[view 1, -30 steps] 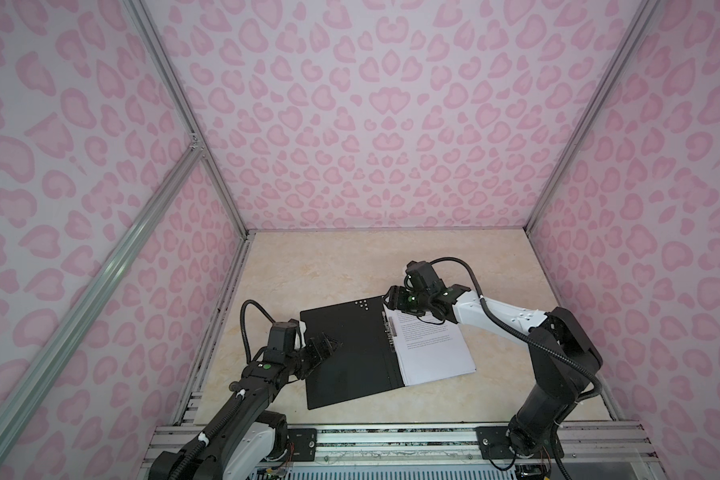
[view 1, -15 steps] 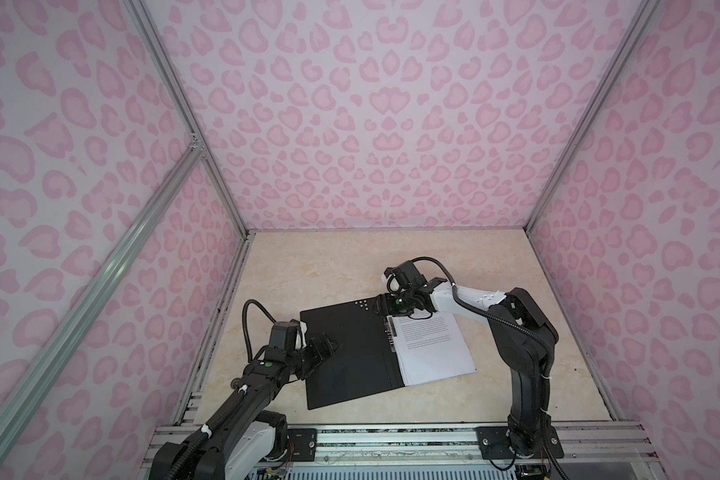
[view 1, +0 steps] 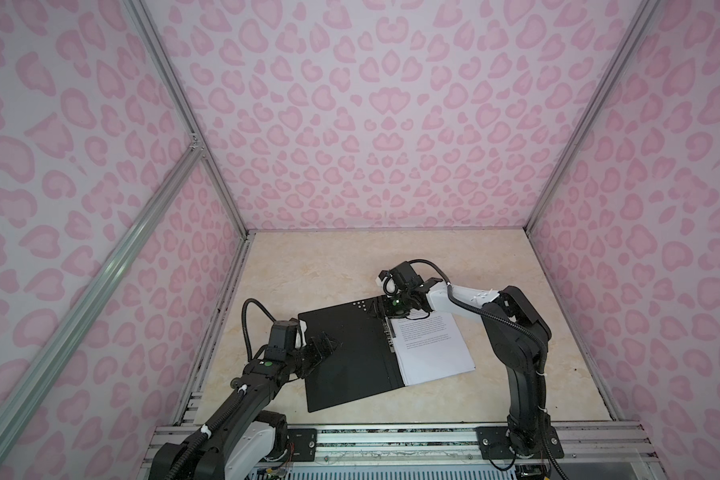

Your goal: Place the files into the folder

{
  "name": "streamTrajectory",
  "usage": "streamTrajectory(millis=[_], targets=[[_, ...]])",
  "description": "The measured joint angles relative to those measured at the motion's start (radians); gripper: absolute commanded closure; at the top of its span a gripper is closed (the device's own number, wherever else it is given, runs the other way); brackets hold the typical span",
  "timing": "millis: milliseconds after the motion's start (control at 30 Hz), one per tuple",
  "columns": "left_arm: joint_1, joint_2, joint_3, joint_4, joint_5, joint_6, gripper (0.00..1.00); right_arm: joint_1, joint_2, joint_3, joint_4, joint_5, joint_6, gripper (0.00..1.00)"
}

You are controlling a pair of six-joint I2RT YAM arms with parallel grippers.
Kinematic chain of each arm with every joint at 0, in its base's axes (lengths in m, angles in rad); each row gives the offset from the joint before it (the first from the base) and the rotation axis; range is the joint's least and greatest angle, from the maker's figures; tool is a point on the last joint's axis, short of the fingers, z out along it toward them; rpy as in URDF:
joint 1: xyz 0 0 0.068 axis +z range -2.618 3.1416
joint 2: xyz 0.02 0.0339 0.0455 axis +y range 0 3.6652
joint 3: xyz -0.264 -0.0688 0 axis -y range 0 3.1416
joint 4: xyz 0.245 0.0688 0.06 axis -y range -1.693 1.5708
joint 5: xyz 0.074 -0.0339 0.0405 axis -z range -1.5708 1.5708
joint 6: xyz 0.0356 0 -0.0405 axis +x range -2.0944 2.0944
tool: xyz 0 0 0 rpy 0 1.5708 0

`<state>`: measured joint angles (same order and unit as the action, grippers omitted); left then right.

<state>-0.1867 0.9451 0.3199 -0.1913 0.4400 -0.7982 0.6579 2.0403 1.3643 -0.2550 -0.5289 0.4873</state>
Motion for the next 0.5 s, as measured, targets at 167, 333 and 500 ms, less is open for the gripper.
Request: streamTrajectory(millis=[167, 333, 500], targets=[[0.0, 0.0, 0.0, 0.0, 0.0, 0.0, 0.03, 0.008, -0.022, 0.021, -0.022, -0.008, -0.016, 0.36], [0.0, 0.0, 0.0, 0.0, 0.0, 0.0, 0.03, 0.017, -0.047, 0.016, -0.035, -0.017, -0.045, 0.37], [0.002, 0.0, 0.0, 0.0, 0.0, 0.0, 0.03, 0.043, -0.126, -0.051, -0.026, -0.021, -0.045, 0.36]])
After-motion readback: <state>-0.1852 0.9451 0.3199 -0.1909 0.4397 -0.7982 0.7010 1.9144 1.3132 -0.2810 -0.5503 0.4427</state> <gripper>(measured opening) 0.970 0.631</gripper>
